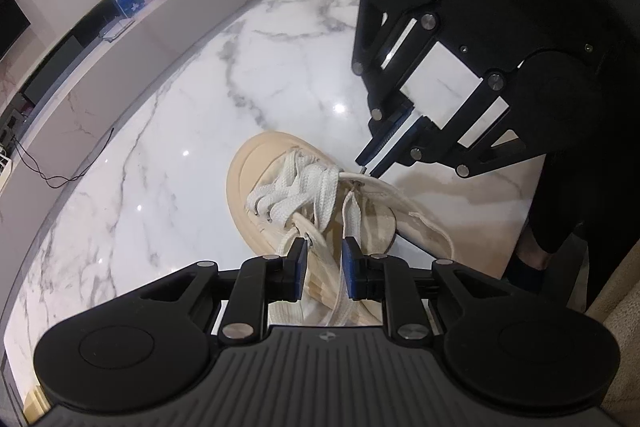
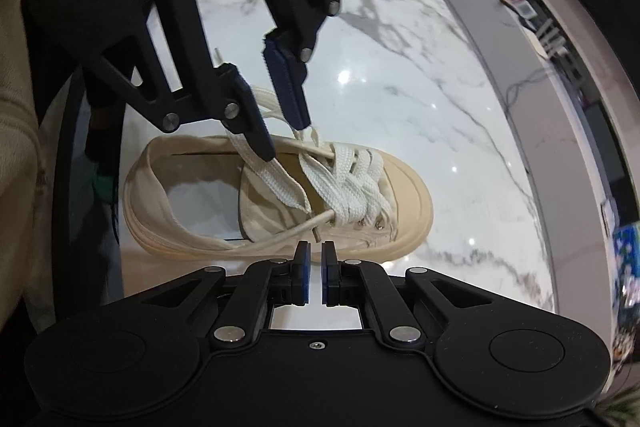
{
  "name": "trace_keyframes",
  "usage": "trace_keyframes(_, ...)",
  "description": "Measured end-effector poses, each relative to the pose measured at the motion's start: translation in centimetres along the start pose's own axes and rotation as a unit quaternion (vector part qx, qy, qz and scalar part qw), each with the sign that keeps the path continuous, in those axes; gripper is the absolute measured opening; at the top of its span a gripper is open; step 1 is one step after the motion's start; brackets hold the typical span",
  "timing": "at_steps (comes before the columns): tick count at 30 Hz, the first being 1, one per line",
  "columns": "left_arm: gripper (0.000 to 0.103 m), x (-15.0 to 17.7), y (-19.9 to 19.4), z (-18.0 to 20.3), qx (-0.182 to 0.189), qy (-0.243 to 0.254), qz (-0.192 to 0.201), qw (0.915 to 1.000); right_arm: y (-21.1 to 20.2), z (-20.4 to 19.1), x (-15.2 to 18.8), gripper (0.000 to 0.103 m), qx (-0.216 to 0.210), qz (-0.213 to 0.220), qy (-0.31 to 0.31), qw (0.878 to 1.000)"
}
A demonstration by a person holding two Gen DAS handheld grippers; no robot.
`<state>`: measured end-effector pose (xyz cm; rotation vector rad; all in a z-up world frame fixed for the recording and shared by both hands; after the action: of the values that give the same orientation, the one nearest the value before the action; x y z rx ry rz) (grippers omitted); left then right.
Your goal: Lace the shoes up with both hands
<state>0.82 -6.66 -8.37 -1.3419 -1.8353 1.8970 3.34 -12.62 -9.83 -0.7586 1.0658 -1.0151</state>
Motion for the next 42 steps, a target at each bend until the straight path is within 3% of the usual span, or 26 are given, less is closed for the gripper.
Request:
trace_keyframes(9,0.018,0.1,-0.1,-0.2,0.003,-0.005,0.006,1.0,0.2,-0.5,-0.6,0.002,-0.011,0.005,-0.043,0.999)
trace_keyframes(16,0.018,0.2,-0.7,-0.6,0.001,-0.012,0.015,0.9998,0.0,-0.6,-0.5,0.001,-0.014,0.005,-0.028,0.999)
trace_keyframes(17,0.02,0.2,-0.8,-0.6,0.0,-0.013,0.016,0.9998,-0.1,-0.6,-0.5,0.001,-0.013,0.004,-0.026,1.0)
trace_keyframes(18,0.029,0.2,-0.9,-0.7,0.0,-0.014,0.017,0.9997,-0.1,-0.6,-0.4,0.0,-0.012,0.002,-0.023,1.0)
trace_keyframes(20,0.039,0.3,-1.1,-0.7,-0.004,-0.013,0.017,0.9998,-0.2,-0.5,-0.3,0.0,-0.009,-0.002,-0.02,1.0)
trace_keyframes(42,0.039,1.4,-2.8,-0.8,-0.034,-0.014,0.004,0.9993,-2.9,-0.8,8.9,0.0,0.039,-0.121,0.079,0.989)
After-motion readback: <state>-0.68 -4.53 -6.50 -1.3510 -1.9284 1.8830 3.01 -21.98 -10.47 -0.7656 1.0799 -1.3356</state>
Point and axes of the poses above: each gripper's, at about its wrist camera, not at the fingertips, and y roughly the way its jaws point, z to its right, x to its underside, the point moved 5 cm from there along y, roughly the way its jaws point, and after that the axes turned 1 degree about x, right-handed, at the moved point
